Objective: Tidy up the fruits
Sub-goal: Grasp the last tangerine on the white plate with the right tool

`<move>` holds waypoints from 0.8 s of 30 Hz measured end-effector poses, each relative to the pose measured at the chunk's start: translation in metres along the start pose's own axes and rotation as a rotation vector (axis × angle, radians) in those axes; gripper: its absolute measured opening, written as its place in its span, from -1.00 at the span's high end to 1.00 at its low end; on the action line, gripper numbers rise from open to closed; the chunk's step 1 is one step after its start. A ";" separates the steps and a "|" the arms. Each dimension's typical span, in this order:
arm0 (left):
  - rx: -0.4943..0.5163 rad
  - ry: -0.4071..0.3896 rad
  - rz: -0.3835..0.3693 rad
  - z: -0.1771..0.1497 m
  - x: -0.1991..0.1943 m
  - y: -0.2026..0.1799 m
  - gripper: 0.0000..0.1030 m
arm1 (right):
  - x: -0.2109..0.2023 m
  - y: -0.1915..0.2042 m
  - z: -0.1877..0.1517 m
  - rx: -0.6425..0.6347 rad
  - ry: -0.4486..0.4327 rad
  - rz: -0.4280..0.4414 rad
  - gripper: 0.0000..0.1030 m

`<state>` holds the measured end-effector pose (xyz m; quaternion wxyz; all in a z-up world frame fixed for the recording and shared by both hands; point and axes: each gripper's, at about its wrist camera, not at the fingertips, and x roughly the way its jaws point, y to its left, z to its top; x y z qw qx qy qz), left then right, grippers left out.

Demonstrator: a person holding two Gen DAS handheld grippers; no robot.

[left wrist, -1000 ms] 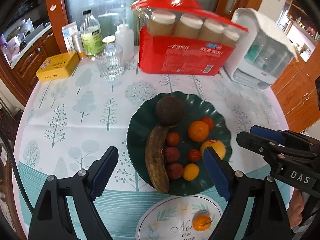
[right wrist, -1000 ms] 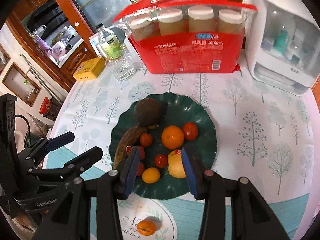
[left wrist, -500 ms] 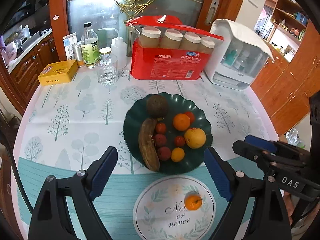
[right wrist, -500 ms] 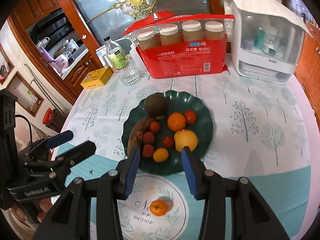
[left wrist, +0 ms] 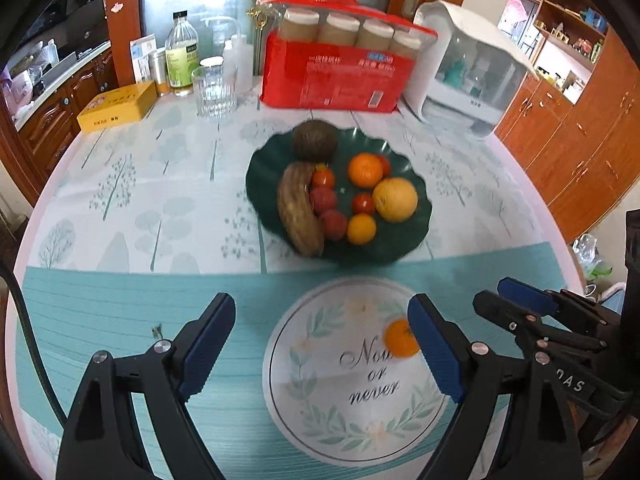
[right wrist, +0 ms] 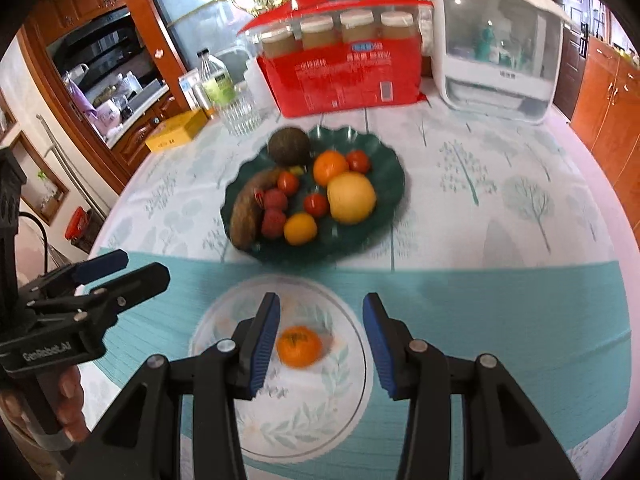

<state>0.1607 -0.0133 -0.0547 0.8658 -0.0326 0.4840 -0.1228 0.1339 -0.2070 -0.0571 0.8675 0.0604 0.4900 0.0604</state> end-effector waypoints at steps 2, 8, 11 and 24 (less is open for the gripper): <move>0.006 0.001 0.015 -0.012 0.005 0.001 -0.69 | 0.009 0.001 -0.013 -0.001 0.021 0.000 0.16; -0.007 0.031 0.044 -0.034 0.023 0.006 -0.69 | 0.031 0.011 -0.039 -0.041 0.056 -0.007 0.16; -0.007 0.059 0.071 -0.043 0.034 0.009 -0.69 | 0.041 0.015 -0.043 -0.049 0.067 0.003 0.16; -0.060 0.118 0.096 -0.055 0.064 0.027 -0.69 | 0.072 0.029 -0.044 -0.095 0.085 -0.008 0.16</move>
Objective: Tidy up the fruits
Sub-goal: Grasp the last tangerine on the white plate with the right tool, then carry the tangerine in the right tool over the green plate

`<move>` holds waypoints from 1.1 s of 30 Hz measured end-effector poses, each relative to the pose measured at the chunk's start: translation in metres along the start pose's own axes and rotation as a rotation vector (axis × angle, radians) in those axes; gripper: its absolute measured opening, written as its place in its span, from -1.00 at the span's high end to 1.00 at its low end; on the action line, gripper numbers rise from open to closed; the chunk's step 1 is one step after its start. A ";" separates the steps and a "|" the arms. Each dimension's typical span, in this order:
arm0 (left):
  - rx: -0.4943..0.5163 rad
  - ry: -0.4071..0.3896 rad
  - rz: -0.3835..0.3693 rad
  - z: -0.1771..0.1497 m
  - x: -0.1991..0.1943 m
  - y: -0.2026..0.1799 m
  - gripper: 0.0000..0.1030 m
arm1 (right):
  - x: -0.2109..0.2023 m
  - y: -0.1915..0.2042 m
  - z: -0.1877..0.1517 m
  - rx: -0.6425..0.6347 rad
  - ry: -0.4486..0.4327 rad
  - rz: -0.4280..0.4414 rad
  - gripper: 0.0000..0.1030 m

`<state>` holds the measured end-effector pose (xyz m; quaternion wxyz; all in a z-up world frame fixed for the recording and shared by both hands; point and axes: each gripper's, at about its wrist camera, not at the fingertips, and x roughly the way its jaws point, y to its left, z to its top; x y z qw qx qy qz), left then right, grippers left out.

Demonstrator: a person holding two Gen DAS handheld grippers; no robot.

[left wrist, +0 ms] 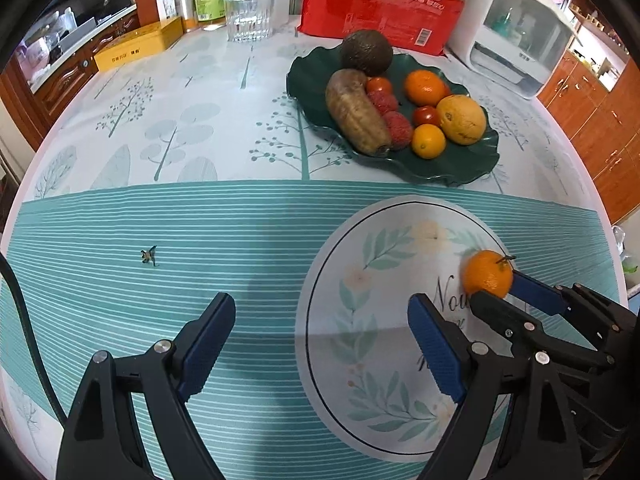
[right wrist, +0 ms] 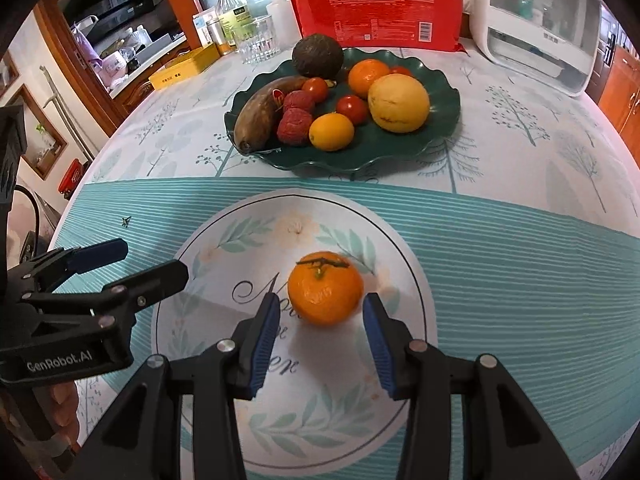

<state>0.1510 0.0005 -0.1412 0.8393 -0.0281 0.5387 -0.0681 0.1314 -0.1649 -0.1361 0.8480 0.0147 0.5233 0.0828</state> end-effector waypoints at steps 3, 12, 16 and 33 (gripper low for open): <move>-0.007 0.003 0.005 0.002 0.004 0.002 -0.69 | 0.004 0.001 0.002 -0.009 -0.004 -0.011 0.16; -0.035 0.021 0.006 0.006 0.015 0.008 -0.69 | 0.014 0.003 0.006 -0.019 -0.018 -0.038 0.16; -0.037 0.025 0.006 0.007 0.017 0.009 -0.69 | 0.016 0.004 0.007 -0.033 -0.031 -0.053 0.20; -0.012 -0.007 -0.005 0.022 0.004 0.003 -0.69 | -0.001 0.010 0.015 -0.039 -0.063 -0.029 0.23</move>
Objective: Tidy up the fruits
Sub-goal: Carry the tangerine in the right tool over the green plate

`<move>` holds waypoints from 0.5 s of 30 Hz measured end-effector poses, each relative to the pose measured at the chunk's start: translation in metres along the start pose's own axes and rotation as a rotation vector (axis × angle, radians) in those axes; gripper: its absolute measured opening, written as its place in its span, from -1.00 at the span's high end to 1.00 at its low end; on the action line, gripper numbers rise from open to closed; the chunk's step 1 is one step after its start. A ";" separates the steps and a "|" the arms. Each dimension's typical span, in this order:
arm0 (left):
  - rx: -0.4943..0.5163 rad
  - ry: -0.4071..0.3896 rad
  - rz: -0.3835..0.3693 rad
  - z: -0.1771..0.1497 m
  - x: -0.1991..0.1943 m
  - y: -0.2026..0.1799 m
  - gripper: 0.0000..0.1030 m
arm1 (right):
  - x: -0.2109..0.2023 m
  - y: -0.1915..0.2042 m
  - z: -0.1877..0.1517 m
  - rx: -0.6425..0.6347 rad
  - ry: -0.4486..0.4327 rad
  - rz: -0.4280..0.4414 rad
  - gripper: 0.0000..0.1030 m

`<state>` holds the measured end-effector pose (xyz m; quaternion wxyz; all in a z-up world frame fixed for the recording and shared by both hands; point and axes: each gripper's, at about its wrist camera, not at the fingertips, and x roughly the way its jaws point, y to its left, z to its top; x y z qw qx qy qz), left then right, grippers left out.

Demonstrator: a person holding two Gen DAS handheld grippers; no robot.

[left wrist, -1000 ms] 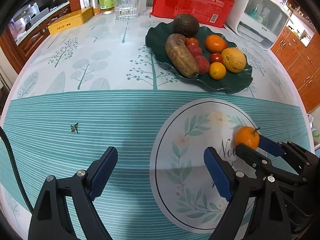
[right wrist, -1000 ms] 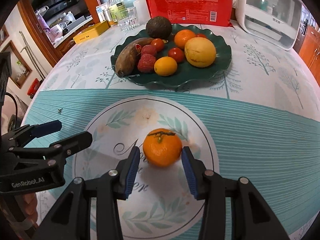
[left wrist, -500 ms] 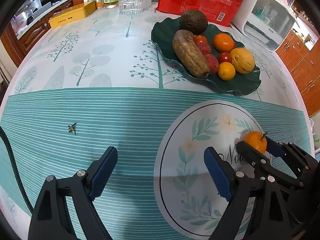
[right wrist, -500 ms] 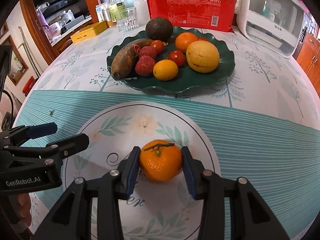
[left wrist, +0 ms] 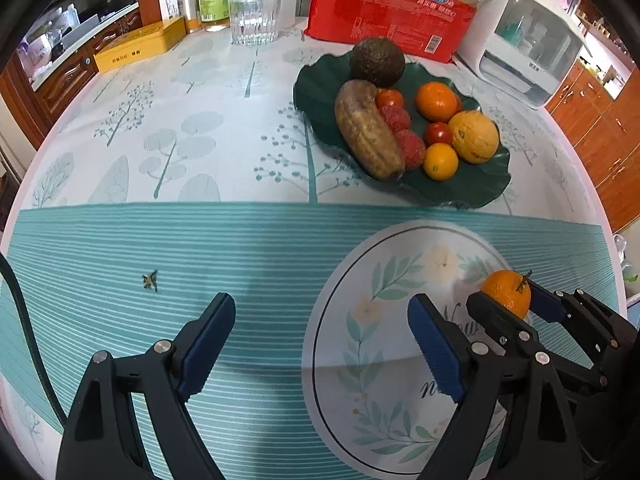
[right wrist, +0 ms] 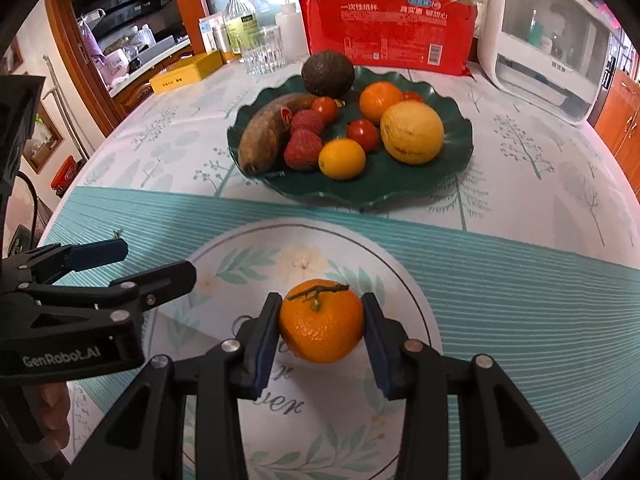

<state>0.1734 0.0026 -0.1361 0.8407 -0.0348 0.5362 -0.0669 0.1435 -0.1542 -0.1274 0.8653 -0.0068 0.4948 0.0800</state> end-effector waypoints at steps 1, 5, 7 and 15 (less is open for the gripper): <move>0.003 -0.001 -0.002 0.002 -0.002 -0.001 -0.69 | -0.003 0.000 0.002 0.001 -0.005 0.004 0.23; 0.023 -0.027 0.005 0.013 -0.018 -0.005 -0.69 | -0.014 0.000 0.010 0.006 -0.022 0.011 0.23; 0.024 -0.041 0.001 0.019 -0.026 -0.006 -0.69 | -0.021 0.000 0.016 0.009 -0.030 0.022 0.23; 0.008 -0.098 -0.072 0.062 -0.060 -0.007 -0.70 | -0.055 0.000 0.064 -0.023 -0.114 0.031 0.23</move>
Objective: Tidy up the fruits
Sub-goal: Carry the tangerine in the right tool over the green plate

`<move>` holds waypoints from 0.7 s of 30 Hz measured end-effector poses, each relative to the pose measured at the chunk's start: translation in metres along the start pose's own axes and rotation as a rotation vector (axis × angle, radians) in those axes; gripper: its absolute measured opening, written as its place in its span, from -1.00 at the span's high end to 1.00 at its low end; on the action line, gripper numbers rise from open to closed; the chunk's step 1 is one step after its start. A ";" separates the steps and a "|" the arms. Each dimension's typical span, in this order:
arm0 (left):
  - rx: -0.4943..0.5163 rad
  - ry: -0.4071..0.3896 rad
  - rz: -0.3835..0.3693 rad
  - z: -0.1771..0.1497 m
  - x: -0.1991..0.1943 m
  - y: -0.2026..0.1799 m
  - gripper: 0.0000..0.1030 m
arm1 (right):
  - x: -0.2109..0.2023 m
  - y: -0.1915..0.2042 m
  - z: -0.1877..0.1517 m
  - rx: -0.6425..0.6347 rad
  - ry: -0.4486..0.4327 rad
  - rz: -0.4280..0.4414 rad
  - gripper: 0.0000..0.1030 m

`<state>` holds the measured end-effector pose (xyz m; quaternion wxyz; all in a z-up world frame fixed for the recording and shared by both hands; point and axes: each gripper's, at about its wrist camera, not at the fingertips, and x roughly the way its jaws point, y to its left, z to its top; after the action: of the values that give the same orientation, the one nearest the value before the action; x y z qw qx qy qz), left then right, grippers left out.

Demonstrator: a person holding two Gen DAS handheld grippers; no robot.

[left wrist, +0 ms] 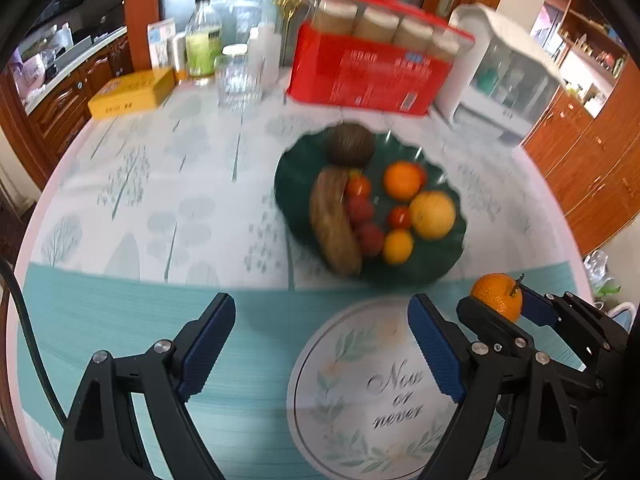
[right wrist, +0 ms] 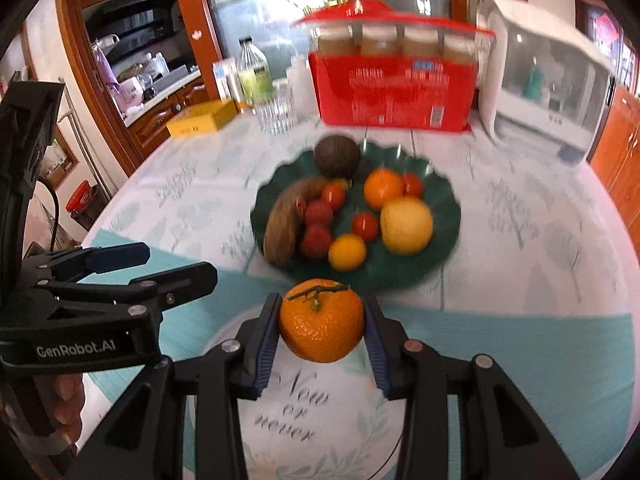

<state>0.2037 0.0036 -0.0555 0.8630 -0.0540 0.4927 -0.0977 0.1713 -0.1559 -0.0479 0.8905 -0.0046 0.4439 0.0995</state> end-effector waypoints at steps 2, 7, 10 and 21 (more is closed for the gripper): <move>-0.009 -0.009 -0.021 0.015 -0.006 0.000 -0.75 | -0.006 -0.002 0.017 -0.015 -0.025 -0.006 0.23; -0.036 -0.023 -0.059 0.047 -0.015 0.001 -0.83 | -0.015 -0.008 0.053 -0.027 -0.059 -0.010 0.23; -0.054 -0.001 -0.072 0.064 -0.015 0.003 -0.85 | -0.018 -0.015 0.072 -0.026 -0.074 -0.012 0.23; -0.074 -0.038 -0.026 0.108 -0.006 0.004 -0.85 | 0.005 -0.032 0.121 -0.030 -0.059 -0.033 0.23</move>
<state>0.2944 0.0084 0.0037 0.8684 -0.0939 0.4786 -0.0896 0.2753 -0.1746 0.0190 0.9045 -0.0226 0.4160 0.0917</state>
